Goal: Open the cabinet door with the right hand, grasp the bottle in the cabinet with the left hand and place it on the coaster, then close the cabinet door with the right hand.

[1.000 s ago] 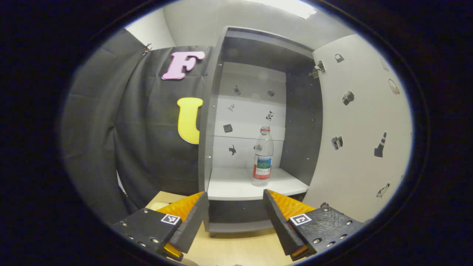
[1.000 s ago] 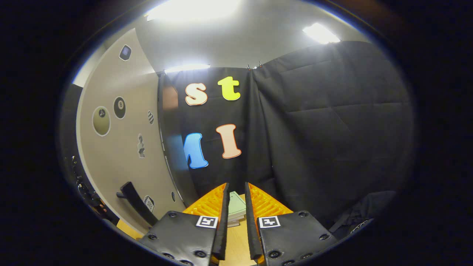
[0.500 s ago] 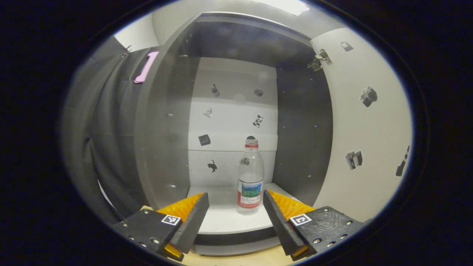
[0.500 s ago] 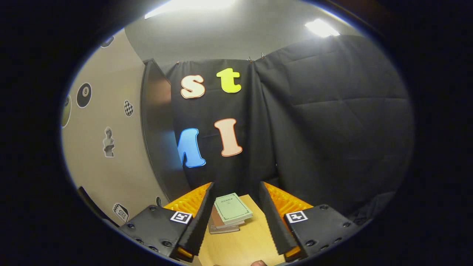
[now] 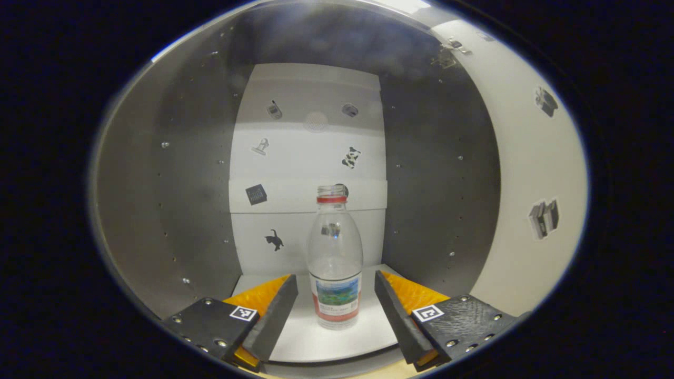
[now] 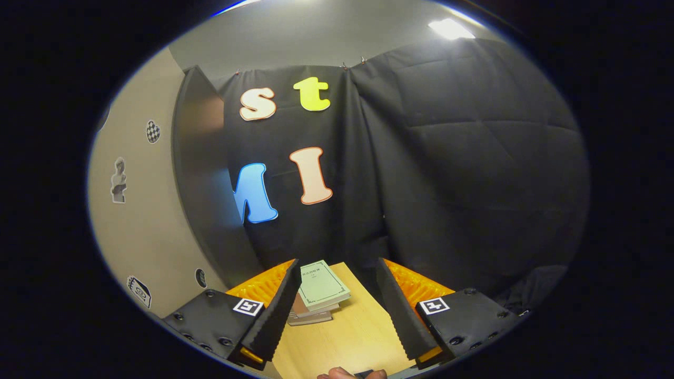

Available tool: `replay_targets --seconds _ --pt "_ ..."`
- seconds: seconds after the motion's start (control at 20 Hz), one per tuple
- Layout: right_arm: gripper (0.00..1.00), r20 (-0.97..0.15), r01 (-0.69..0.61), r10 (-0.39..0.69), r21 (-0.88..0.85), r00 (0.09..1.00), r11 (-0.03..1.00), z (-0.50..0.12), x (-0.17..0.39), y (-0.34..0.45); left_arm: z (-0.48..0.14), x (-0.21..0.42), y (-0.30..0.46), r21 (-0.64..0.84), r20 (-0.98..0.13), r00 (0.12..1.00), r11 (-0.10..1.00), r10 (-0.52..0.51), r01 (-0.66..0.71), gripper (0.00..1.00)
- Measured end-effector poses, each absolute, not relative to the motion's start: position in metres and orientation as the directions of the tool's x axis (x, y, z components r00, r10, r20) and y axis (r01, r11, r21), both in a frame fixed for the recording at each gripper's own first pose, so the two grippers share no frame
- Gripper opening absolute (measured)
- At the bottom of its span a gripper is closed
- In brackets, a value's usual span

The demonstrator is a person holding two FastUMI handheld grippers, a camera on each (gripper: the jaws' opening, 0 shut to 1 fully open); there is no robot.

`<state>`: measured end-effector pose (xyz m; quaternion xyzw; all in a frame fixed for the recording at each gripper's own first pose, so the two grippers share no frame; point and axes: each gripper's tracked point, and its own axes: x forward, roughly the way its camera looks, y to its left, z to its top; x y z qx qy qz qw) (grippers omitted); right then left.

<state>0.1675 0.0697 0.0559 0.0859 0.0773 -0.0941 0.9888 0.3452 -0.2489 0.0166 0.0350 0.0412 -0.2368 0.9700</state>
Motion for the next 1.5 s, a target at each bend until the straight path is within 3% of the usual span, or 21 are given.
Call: replay_targets --seconds 0.15,0.5,0.55,0.6,0.65,0.7,0.75,0.8,0.9,1.25,1.3,1.5 --pt "0.92 -0.143 0.205 -0.179 0.199 0.973 0.958 0.06 0.171 0.067 0.014 0.359 -0.259 0.062 -0.089 0.883 0.883 -0.46 0.466 0.89" --pt "0.86 -0.118 0.237 -0.22 0.161 0.968 0.958 0.064 0.177 0.05 -0.001 0.382 -0.272 -0.012 -0.105 0.875 0.881 -0.472 0.474 0.9" --pt "0.92 -0.123 0.233 -0.215 0.161 0.969 0.959 0.062 0.178 0.052 -0.002 0.384 -0.27 -0.014 -0.111 0.875 0.882 -0.47 0.472 0.9" --pt "0.86 -0.129 0.23 -0.211 0.158 0.969 0.96 0.061 0.179 0.054 -0.002 0.384 -0.271 -0.012 -0.112 0.875 0.881 -0.47 0.472 0.9" --pt "0.86 -0.134 0.229 -0.209 0.15 0.969 0.962 0.06 0.179 0.054 -0.002 0.384 -0.27 -0.011 -0.109 0.876 0.881 -0.47 0.472 0.91" --pt "0.86 -0.137 0.227 -0.209 0.139 0.968 0.964 0.059 0.179 0.054 0.001 0.384 -0.269 -0.013 -0.102 0.876 0.881 -0.471 0.472 0.9" --pt "0.86 -0.14 0.224 -0.206 0.127 0.968 0.966 0.057 0.178 0.054 0.001 0.382 -0.27 -0.018 -0.101 0.871 0.876 -0.482 0.482 0.82" --pt "0.92 -0.144 0.223 -0.205 0.117 0.968 0.968 0.056 0.179 0.053 0.0 0.379 -0.271 -0.021 -0.108 0.865 0.871 -0.49 0.491 0.75" --pt "0.92 -0.149 0.218 -0.201 0.106 0.968 0.97 0.054 0.178 0.055 0.001 0.378 -0.269 -0.018 -0.113 0.864 0.871 -0.49 0.492 0.75" --pt "0.92 -0.142 0.194 -0.175 0.133 0.974 0.972 0.055 0.175 0.061 0.044 0.336 -0.25 0.022 -0.016 0.85 0.85 -0.526 0.526 0.74" --pt "0.86 -0.141 0.188 -0.168 0.141 0.976 0.972 0.055 0.175 0.062 0.049 0.326 -0.246 0.028 -0.005 0.848 0.848 -0.53 0.53 0.74" --pt "0.92 -0.135 0.147 -0.125 0.168 0.983 0.975 0.058 0.172 0.075 0.056 0.285 -0.219 0.027 0.047 0.851 0.852 -0.524 0.523 0.72"
